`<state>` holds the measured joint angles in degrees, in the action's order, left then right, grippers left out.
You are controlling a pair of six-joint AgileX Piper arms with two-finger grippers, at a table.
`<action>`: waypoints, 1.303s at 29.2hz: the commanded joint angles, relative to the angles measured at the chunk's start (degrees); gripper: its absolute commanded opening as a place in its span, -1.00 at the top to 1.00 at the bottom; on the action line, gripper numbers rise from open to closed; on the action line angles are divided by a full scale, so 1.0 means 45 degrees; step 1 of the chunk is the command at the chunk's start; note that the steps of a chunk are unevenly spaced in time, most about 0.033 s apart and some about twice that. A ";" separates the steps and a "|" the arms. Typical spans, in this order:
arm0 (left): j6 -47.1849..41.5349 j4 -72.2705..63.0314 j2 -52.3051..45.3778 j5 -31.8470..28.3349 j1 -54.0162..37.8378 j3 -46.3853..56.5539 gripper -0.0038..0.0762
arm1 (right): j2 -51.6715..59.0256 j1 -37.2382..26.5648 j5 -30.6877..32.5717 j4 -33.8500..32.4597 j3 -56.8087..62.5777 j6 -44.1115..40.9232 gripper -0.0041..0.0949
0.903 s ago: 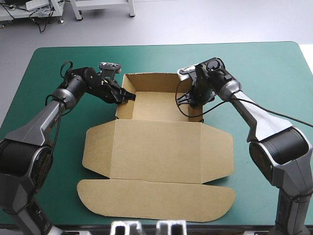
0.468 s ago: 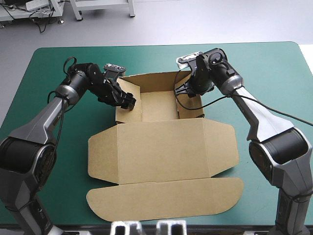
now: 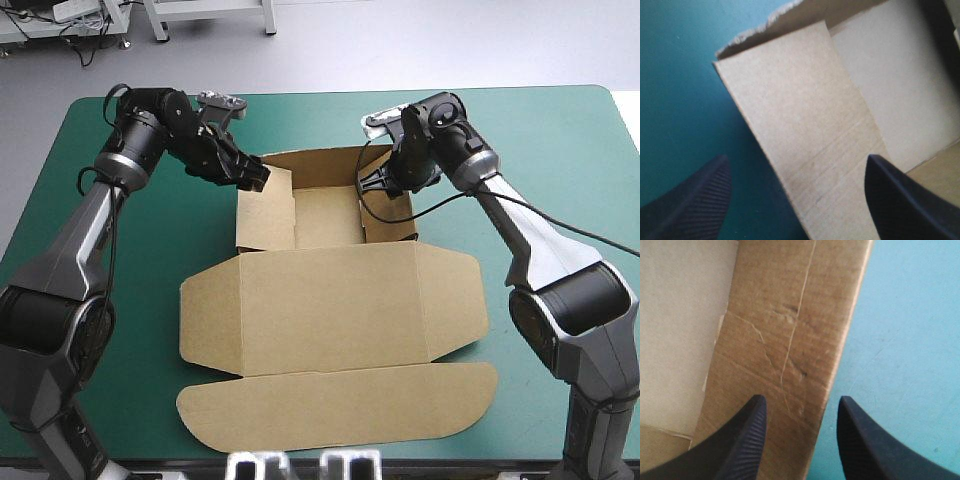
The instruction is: Fold the box
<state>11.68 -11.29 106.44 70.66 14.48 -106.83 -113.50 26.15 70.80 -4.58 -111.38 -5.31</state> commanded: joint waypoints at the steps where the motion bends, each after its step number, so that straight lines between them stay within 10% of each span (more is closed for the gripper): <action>1: -0.0380 -0.0330 -0.1238 0.0753 0.0046 -0.0874 -0.24 | 0.1037 0.0008 0.0162 0.0115 -0.0832 0.0053 0.06; 11: -0.0048 -0.0212 -0.5057 0.0753 0.0046 -0.0494 0.92 | 0.1508 0.0008 0.0162 0.0239 -0.0931 -0.0080 0.06; 25: 0.0325 -0.0098 -1.2193 0.0730 0.0046 0.5807 0.93 | 0.0166 -0.1162 0.0162 0.2761 -0.0902 -0.0117 0.12; 32: 0.0245 -0.0169 -1.5149 0.0730 0.0046 0.9005 0.93 | -0.0362 -0.1252 0.0162 0.3363 -0.0902 0.0079 0.95; 38: 0.0113 -0.0113 -1.6554 0.0730 0.0046 1.0810 0.93 | 0.0069 -0.1393 0.0162 0.2573 -0.0902 0.0480 0.95</action>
<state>12.92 -11.12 33.51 71.96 14.48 -59.74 -118.12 20.64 70.31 8.38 -114.14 -4.71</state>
